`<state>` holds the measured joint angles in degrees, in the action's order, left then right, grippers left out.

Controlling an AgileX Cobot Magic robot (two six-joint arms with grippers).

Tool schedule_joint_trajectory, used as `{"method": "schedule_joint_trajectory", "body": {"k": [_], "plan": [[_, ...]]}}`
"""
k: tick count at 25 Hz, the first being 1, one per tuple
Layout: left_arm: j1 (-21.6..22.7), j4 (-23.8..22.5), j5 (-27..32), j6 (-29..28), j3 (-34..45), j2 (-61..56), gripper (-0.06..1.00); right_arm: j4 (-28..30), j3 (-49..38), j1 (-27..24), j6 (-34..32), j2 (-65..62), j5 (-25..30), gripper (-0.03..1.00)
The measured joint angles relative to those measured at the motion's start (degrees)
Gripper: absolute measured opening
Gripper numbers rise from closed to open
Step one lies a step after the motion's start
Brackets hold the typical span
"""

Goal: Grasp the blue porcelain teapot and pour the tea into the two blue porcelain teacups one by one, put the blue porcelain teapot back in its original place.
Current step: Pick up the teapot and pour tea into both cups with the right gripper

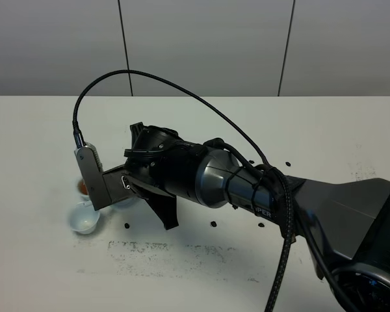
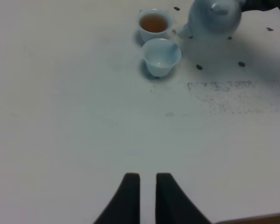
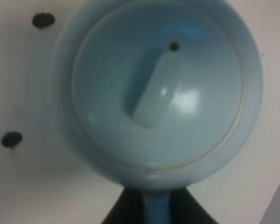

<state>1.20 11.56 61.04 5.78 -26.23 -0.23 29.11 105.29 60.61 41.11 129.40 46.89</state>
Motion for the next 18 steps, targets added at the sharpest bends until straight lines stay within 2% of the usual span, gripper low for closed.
{"method": "schedule_joint_trajectory", "body": {"k": [8, 18], "plan": [[0.0, 0.0, 0.0, 0.0, 0.0, 0.0, 0.11, 6.4, 0.1, 1.7, -0.4, 0.0, 0.1, 0.04], [0.0, 0.0, 0.0, 0.0, 0.0, 0.0, 0.11, 13.9, 0.1, 3.4, -4.6, 2.0, 0.0, 0.04]]}}
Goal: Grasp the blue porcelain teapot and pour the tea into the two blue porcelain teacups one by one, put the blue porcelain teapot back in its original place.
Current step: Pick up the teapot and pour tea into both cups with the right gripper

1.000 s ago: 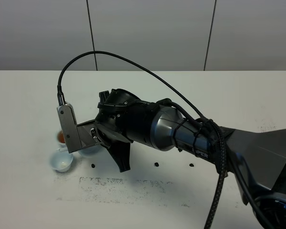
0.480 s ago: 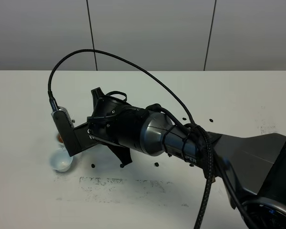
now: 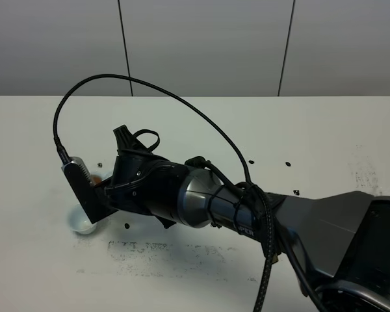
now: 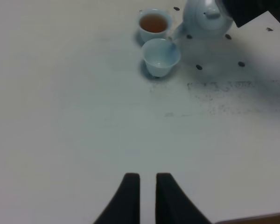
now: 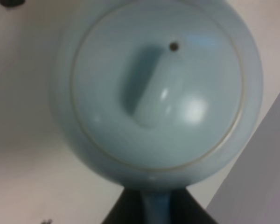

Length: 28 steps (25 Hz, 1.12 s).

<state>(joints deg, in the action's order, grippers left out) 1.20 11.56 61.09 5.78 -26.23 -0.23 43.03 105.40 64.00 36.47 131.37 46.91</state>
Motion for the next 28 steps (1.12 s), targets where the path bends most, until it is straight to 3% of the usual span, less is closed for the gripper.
{"method": "schedule_joint_trajectory", "body": {"k": [12, 28], "plan": [[0.0, 0.0, 0.0, 0.0, 0.0, 0.0, 0.11, 8.4, 0.0, 1.6, -1.1, 0.2, 2.2, 0.04], [0.0, 0.0, 0.0, 0.0, 0.0, 0.0, 0.11, 14.5, 0.0, 3.6, -1.1, 0.2, 2.6, 0.04]]}}
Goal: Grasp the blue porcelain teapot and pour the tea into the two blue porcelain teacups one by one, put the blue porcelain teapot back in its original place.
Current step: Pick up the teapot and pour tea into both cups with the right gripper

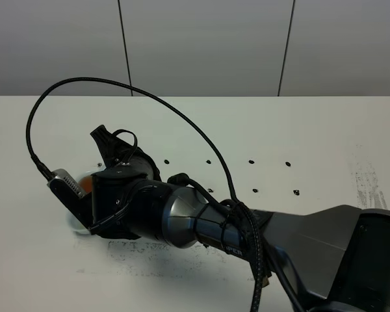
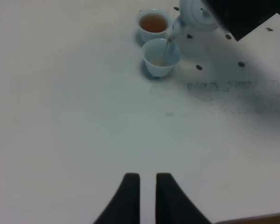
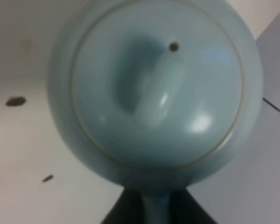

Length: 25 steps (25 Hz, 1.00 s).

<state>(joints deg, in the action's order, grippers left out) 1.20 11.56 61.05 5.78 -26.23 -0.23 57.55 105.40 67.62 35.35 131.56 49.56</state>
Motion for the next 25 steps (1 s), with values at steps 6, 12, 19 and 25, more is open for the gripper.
{"method": "schedule_joint_trajectory", "body": {"k": [6, 12, 19, 25], "plan": [[0.0, 0.0, 0.0, 0.0, 0.0, 0.0, 0.11, 1.5, 0.0, 0.0, 0.0, 0.0, -0.1, 0.04], [0.0, 0.0, 0.0, 0.0, 0.0, 0.0, 0.11, 1.6, 0.0, 0.3, 0.0, 0.0, 0.0, 0.04], [0.0, 0.0, 0.0, 0.0, 0.0, 0.0, 0.11, 2.9, 0.0, 0.6, 1.1, 0.0, 1.1, 0.04], [0.0, 0.0, 0.0, 0.0, 0.0, 0.0, 0.11, 4.8, 0.0, 0.6, 1.1, 0.0, 1.1, 0.04]]}}
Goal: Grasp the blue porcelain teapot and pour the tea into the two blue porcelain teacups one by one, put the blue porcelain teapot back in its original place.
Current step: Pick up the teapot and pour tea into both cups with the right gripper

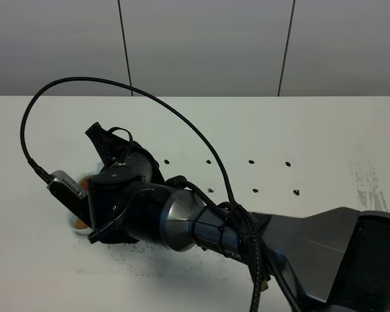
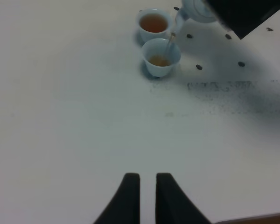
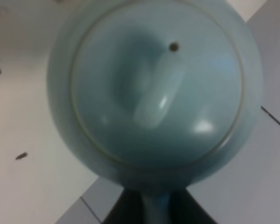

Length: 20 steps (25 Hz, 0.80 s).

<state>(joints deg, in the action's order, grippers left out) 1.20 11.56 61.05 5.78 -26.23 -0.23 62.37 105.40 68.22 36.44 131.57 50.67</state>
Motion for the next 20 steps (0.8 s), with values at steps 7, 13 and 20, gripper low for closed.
{"method": "schedule_joint_trajectory", "body": {"k": [7, 13, 20], "plan": [[0.0, 0.0, 0.0, 0.0, 0.0, 0.0, 0.11, 2.4, 0.0, 0.3, 0.0, 0.0, -0.2, 0.04], [0.0, 0.0, 0.0, 0.0, 0.0, 0.0, 0.11, 2.8, 0.0, 0.4, 0.2, 0.0, -0.2, 0.04], [0.0, 0.0, 0.0, 0.0, 0.0, 0.0, 0.11, 4.2, 0.0, 0.5, 2.0, 0.0, -0.2, 0.04]]}}
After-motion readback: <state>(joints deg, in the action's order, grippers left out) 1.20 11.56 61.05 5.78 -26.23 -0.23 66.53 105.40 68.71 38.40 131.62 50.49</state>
